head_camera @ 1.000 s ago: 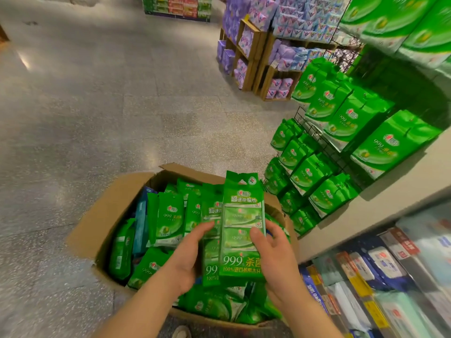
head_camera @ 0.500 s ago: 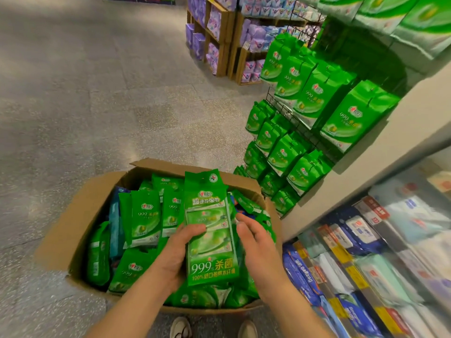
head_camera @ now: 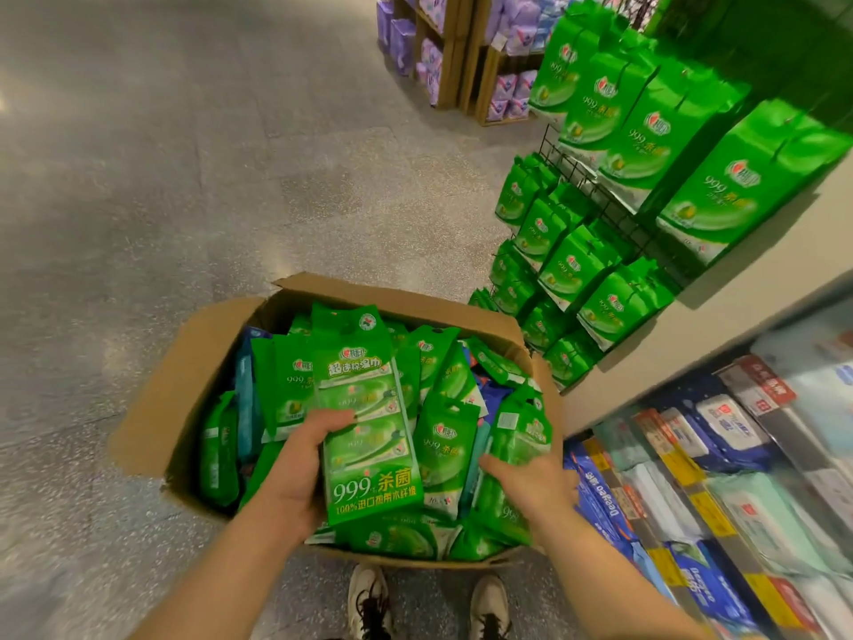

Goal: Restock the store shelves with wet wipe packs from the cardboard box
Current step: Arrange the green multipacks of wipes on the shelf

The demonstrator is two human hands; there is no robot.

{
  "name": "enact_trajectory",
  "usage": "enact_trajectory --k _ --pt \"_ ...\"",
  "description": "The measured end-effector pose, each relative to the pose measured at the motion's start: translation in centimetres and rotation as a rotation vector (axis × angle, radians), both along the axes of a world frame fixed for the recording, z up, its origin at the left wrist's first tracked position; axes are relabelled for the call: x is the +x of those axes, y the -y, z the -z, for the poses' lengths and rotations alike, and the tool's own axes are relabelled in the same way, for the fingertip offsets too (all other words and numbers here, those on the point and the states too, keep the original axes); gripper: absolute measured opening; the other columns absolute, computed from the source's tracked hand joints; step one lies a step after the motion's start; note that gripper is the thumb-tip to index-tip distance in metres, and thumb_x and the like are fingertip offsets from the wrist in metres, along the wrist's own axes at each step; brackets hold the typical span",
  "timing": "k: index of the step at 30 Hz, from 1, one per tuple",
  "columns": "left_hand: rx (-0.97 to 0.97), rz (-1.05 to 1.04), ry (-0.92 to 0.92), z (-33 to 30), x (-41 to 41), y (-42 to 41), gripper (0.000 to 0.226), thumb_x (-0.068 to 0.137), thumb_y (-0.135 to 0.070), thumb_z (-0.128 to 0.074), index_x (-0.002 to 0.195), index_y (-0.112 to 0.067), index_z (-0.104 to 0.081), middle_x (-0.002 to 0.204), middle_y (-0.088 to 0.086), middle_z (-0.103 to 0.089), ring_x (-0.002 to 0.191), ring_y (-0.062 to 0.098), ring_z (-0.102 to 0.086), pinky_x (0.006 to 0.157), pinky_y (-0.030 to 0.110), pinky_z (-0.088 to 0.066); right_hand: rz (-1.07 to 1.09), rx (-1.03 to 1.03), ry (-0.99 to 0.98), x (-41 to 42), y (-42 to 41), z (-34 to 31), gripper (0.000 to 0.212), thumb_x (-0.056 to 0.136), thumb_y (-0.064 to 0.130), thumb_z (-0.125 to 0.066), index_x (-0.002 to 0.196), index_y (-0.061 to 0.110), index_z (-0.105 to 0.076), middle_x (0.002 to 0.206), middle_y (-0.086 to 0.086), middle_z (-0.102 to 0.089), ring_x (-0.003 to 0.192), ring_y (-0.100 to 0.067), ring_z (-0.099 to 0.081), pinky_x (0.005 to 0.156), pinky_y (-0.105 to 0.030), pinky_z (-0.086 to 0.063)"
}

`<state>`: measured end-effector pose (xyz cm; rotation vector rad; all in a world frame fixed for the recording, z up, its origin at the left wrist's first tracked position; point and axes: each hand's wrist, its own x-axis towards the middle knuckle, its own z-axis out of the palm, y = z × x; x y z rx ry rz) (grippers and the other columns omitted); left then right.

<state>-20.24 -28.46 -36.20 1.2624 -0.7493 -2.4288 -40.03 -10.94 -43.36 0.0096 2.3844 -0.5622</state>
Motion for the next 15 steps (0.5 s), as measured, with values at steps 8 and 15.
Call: enact_trajectory --k 8,15 --pt "0.001 0.038 0.025 1.2 0.3 -0.1 0.072 0.067 -0.021 -0.075 0.135 -0.006 -0.056 0.11 0.022 -0.075 0.089 0.038 -0.075 0.092 0.051 -0.054 0.221 -0.186 0.05 -0.8 -2.0 3.8 0.066 0.034 0.068 -0.083 0.086 0.032 -0.067 0.098 0.003 -0.072 0.095 -0.027 -0.067 0.087 -0.045 -0.06" --pt "-0.057 0.112 0.034 2.3 -0.5 -0.1 0.077 0.063 -0.021 -0.075 0.136 -0.008 -0.052 0.116 0.024 -0.072 0.098 0.043 -0.072 0.083 0.05 -0.059 0.335 -0.518 0.118 0.4 -0.1 -2.9 0.072 0.053 0.04 -0.09 0.119 0.021 -0.068 0.099 -0.003 -0.079 0.085 -0.025 -0.078 0.075 -0.049 -0.064"
